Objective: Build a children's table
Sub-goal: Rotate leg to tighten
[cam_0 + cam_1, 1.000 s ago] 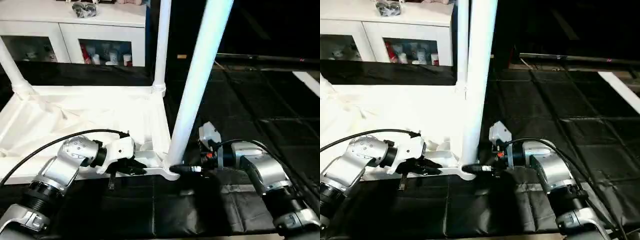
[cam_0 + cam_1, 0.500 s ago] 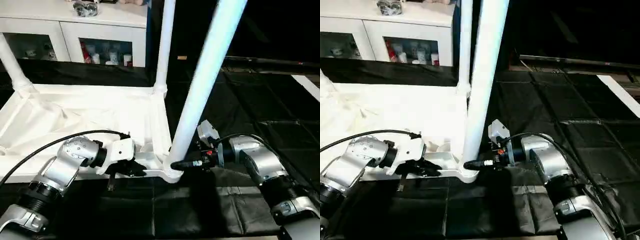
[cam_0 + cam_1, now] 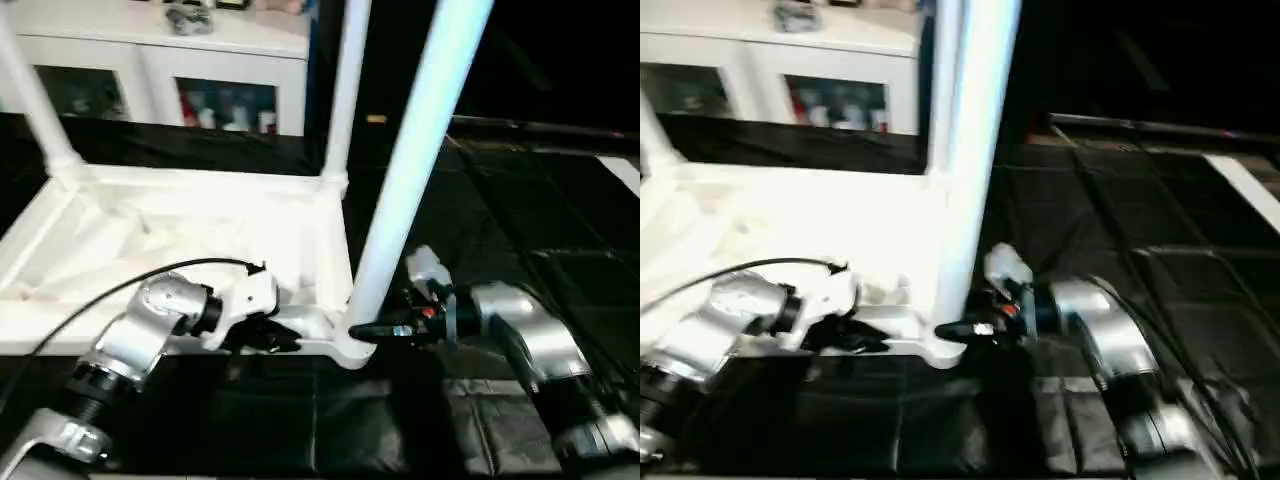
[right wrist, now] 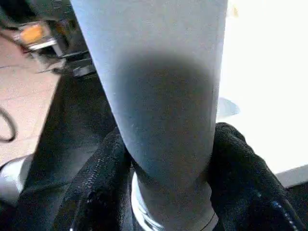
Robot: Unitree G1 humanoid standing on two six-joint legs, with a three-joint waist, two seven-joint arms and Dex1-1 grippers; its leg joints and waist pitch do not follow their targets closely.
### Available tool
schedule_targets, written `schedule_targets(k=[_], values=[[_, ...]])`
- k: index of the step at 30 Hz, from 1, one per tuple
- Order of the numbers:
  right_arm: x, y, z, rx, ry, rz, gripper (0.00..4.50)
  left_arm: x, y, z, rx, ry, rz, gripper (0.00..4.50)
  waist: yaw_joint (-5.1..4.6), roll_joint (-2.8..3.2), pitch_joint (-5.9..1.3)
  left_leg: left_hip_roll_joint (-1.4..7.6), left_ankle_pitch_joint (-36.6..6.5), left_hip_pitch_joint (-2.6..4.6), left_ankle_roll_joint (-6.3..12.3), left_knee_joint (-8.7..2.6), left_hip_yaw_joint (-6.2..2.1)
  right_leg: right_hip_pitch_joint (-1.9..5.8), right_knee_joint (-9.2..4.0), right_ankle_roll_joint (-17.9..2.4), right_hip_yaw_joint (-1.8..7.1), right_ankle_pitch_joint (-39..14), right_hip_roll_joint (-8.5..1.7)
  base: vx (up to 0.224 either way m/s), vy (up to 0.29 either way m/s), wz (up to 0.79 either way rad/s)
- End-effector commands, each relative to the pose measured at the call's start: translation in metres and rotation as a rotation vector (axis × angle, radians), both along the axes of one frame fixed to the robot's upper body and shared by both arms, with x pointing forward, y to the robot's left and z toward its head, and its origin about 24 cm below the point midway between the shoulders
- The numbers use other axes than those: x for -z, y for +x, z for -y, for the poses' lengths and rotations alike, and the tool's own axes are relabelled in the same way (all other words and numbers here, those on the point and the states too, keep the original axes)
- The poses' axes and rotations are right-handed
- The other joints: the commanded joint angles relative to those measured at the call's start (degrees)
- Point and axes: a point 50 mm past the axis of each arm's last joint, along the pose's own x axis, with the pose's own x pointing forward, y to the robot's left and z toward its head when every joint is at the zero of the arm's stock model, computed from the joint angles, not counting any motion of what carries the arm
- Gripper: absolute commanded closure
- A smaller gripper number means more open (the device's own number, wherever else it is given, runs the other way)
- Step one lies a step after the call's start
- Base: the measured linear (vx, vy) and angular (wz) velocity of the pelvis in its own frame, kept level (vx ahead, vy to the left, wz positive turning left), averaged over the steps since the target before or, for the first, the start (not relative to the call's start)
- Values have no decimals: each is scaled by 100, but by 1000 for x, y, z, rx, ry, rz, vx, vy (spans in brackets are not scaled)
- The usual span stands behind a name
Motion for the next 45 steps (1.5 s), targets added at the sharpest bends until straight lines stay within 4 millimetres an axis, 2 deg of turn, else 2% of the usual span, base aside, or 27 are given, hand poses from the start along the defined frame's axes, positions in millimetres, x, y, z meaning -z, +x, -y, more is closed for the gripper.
schedule_targets(k=[1,4,6,9,11,13,14,15,16,17,18,19,20,21,22,23,24,25,26,27,28,29,32,34,36,40,45], values=[[17,-3,-28,111,-37,-48,251,3,10,21,-133,-30,19,450,-124,33,-126,115,-2490,105,-248,-455,-88,57,-649,-521,191,-3474,-328,-56,2,-6],[20,0,-39,200,-36,-77,253,-2,14,29,-180,-63,18,450,-276,34,-136,75,-2818,93,-316,-444,-185,100,-793,-82,69,-4289,-357,-59,16,-12],[21,4,-61,319,-36,-116,254,-6,19,41,-254,-91,13,450,-407,134,-157,103,-3033,85,-306,-500,-247,163,-826,-158,-27,-3905,-343,-28,15,-8],[20,12,-79,417,-47,-153,254,-8,24,51,-314,-97,21,450,-572,183,-128,137,-3568,126,-331,-562,-334,213,-896,-202,-201,-3669,-320,-17,13,-4],[15,19,-91,464,-30,-164,254,-10,28,60,-364,-111,27,450,-688,246,-91,206,-4112,125,-298,-648,-391,306,-872,-242,-312,-3271,-300,0,0,0],[12,24,-95,487,2,-173,199,-13,32,66,-398,-115,43,450,-680,263,-55,280,-4531,80,-293,-789,-383,377,-704,-262,-275,-3045,-249,0,0,0],[12,25,-95,487,4,-173,199,-13,32,66,-399,-115,44,450,-627,240,-43,274,-4616,136,-295,-814,-320,320,-661,-324,-212,-3063,-243,0,0,0],[12,25,-93,495,12,-176,185,-14,33,66,-398,-113,52,450,-639,201,-34,225,-4544,189,-286,-762,-300,257,-754,-281,-215,-3302,-259,0,0,0],[12,26,-90,500,10,-175,182,-14,33,65,-394,-108,55,450,-638,125,-26,48,-4032,409,-229,-469,-243,28,-1149,-75,-321,-4248,-370,0,0,0],[13,26,-87,500,8,-167,175,-14,33,63,-381,-99,65,450,-682,116,-10,-52,-3372,424,-132,-241,-227,37,-1404,189,-555,-4810,-469,0,0,0],[13,26,-85,504,5,-163,162,-14,32,61,-374,-92,72,450,-694,250,-11,126,-3505,248,-89,-431,-287,331,-1280,284,-731,-4218,-401,0,0,0],[14,26,-80,503,2,-150,149,-14,32,58,-370,-81,76,450,-638,308,-33,339,-3906,-95,-112,-727,-394,684,-619,151,-514,-3296,-374,0,0,0],[15,26,-75,504,-4,-142,149,-14,32,55,-362,-71,83,450,-263,408,2,412,-4983,-456,-241,-1179,-194,794,255,-294,-369,-1412,-117,0,0,0],[16,26,-69,501,-6,-136,139,-13,31,51,-354,-62,86,450,-229,350,-7,366,-4927,-247,-148,-1218,-34,566,340,-306,-215,-1003,-38,28,-78,9],[17,27,-66,501,-8,-132,139,-13,31,49,-353,-58,85,450,-247,-54,-10,74,-3835,416,-276,-579,-135,-52,-585,-142,103,-3737,-439,115,-119,12],[17,27,-64,500,-8,-130,127,-13,31,48,-352,-55,84,450,-310,-200,53,-187,-2049,622,-99,379,-70,-447,-1280,106,83,-6358,-789,115,-119,12],[17,27,-61,501,-13,-124,116,-13,31,47,-347,-51,86,450,-256,-132,-6,-74,-1326,213,30,184,-200,57,-1089,46,221,-6153,-989,165,-37,-33],[18,28,-52,497,-19,-108,100,-12,30,43,-329,-40,88,450,-121,20,-156,116,-581,-198,-117,-369,-280,443,-666,-96,180,-4124,-682,133,11,-29],[16,28,-43,482,-18,-89,97,-11,29,38,-307,-27,91,450,-161,114,-225,141,-501,-32,-137,-417,-241,240,-426,-428,103,-2092,-394,133,11,-29],[13,29,-33,461,-16,-69,93,-10,27,33,-282,-14,86,450,-188,113,-226,151,-622,29,-92,-404,-176,202,-352,-816,111,-956,-305,66,-31,12],[9,29,-21,428,-18,-37,82,-9,25,26,-253,3,79,450,-223,101,-211,135,-756,-19,-69,-397,-146,256,-326,-1097,150,-542,-309,54,-20,7],[8,29,-18,420,-18,-29,68,-9,24,24,-240,7,79,450,-212,115,-227,111,-704,-63,-36,-394,-148,302,-304,-1165,143,-399,-288,54,-20,7],[-2,29,2,359,-7,8,53,-8,19,14,-145,41,73,450,-181,103,-280,87,-234,-79,199,-331,-106,331,-248,-1370,155,313,-284,0,0,0],[-9,27,12,278,-15,29,43,-8,15,9,-79,52,59,450,-172,90,-286,80,-51,-96,324,-301,-93,324,-222,-1476,147,627,-269,0,0,0],[-9,27,12,278,-15,29,23,-8,15,9,-79,52,59,450,-167,95,-255,97,-310,-91,333,-323,-87,321,-253,-1488,141,283,-286,0,0,0],[-19,19,21,69,-43,53,8,-11,6,3,105,79,33,450,-146,84,-229,136,-722,-59,267,-348,-79,303,-319,-1397,149,-455,-311,0,0,0],[-23,13,15,-102,-46,55,8,-10,2,3,226,116,24,450,-110,76,-241,146,-627,-64,264,-328,-69,295,-286,-1442,148,-404,-311,0,0,0]])
